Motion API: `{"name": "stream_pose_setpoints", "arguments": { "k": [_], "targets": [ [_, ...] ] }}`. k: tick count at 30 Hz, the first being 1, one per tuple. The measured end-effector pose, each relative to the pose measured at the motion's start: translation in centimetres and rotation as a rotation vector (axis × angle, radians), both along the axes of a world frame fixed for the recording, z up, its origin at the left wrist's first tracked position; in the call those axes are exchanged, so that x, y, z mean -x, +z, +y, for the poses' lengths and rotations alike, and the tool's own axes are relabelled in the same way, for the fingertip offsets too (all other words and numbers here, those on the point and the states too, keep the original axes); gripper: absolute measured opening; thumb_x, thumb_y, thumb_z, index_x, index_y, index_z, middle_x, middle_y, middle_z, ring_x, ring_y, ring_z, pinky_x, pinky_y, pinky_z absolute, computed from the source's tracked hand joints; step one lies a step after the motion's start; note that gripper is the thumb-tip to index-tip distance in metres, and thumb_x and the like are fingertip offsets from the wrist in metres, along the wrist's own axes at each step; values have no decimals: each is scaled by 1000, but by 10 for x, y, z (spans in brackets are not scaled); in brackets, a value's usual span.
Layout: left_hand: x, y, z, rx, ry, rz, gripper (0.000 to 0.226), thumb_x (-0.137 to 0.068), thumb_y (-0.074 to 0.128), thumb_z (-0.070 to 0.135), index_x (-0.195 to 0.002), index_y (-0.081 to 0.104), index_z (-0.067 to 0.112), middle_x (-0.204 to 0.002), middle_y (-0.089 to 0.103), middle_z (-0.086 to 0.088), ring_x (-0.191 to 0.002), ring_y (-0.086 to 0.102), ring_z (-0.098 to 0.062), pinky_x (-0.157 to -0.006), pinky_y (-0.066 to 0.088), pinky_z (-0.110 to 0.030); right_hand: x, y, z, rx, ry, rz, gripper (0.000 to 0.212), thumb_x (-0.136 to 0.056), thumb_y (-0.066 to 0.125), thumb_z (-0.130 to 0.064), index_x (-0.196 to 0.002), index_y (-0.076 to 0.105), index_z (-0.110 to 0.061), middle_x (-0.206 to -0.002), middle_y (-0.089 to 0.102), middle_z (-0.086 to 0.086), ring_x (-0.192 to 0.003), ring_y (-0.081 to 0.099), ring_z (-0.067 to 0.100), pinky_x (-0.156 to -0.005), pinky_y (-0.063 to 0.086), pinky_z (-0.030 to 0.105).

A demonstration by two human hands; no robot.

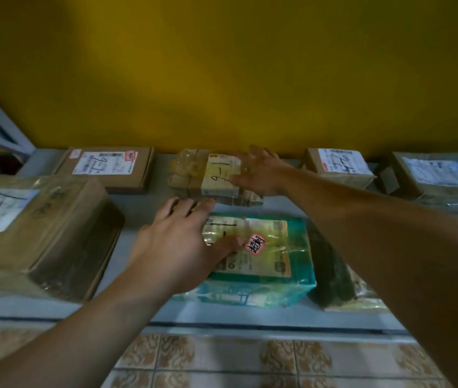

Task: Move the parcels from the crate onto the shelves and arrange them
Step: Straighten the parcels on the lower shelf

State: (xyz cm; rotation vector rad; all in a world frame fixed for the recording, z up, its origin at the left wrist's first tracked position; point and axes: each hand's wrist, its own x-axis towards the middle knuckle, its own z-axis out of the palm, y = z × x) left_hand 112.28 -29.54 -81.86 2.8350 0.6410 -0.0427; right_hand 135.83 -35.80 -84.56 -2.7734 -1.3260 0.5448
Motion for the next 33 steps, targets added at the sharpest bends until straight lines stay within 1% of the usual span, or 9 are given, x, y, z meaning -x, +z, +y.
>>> {"name": "stream_pose_setpoints", "arguments": {
  "k": [4, 9, 14, 17, 20, 24, 29, 31, 33],
  "targets": [
    [0, -1, 1, 14, 1, 8, 90, -71, 20, 87, -148, 17, 40, -151, 28, 17, -141, 19, -15, -103, 40, -43, 2, -19, 3, 70, 32, -38, 74, -96, 28, -70, -158, 2, -38, -167, -10, 0, -152, -11, 29, -120, 6, 52],
    [1, 1, -1, 26, 11, 8, 97, -66, 12, 89, -150, 13, 40, -155, 23, 16, -144, 16, -14, -106, 36, -43, -6, -24, -3, 60, 53, -86, 73, -96, 24, -71, -158, 0, -40, -167, -11, -4, -153, -12, 24, -120, 6, 53],
    [1, 3, -4, 18, 22, 32, 92, -73, 21, 86, -151, 9, 40, -158, 17, 15, -146, 11, -15, -109, 33, -43, -5, -30, -10, 79, 110, -128, 91, -86, 32, -81, -158, -5, -38, -166, -15, -4, -152, -15, 24, -121, 8, 54],
    [1, 5, -4, 25, 32, 44, 98, -66, 12, 88, -152, 8, 39, -159, 16, 14, -146, 10, -15, -110, 31, -42, -9, -31, -14, 71, 125, -154, 90, -88, 39, -78, -158, -1, -38, -167, -11, -4, -153, -11, 21, -121, 14, 52],
    [3, 4, -4, 27, 37, 41, 99, -64, 9, 88, -151, 9, 40, -158, 17, 15, -146, 10, -15, -110, 31, -41, -12, -29, -19, 90, 131, -192, 85, -91, 37, -75, -158, 1, -37, -167, -9, -4, -153, -8, 20, -121, 17, 50],
    [2, 2, -3, 25, 34, 32, 91, -73, 21, 86, -151, 10, 40, -157, 19, 17, -145, 12, -15, -108, 34, -41, -20, -26, -25, 130, 95, -221, 80, -96, 31, -69, -158, -3, -34, -167, -11, 1, -153, -9, 23, -121, 12, 50],
    [0, 1, -2, 30, 35, 29, 93, -73, 22, 87, -152, 12, 38, -157, 21, 16, -145, 14, -16, -107, 36, -43, -21, -30, -24, 143, 69, -185, 79, -98, 31, -66, -158, -8, -32, -166, -16, 5, -152, -14, 28, -121, 8, 52],
    [0, 2, -2, 46, 36, 36, 97, -69, 18, 89, -151, 12, 39, -157, 22, 15, -145, 14, -16, -108, 36, -43, -19, -26, -24, 138, 63, -166, 84, -95, 35, -69, -158, -6, -31, -166, -14, 6, -152, -13, 29, -121, 7, 53],
    [-2, 4, -1, 67, 36, 66, 98, -66, 16, 90, -151, 11, 41, -158, 20, 15, -146, 13, -17, -110, 34, -44, -10, -14, -23, 92, 54, -130, 85, -94, 39, -70, -159, 4, -29, -167, -6, 6, -153, -7, 29, -121, 8, 52]
  ]
}}
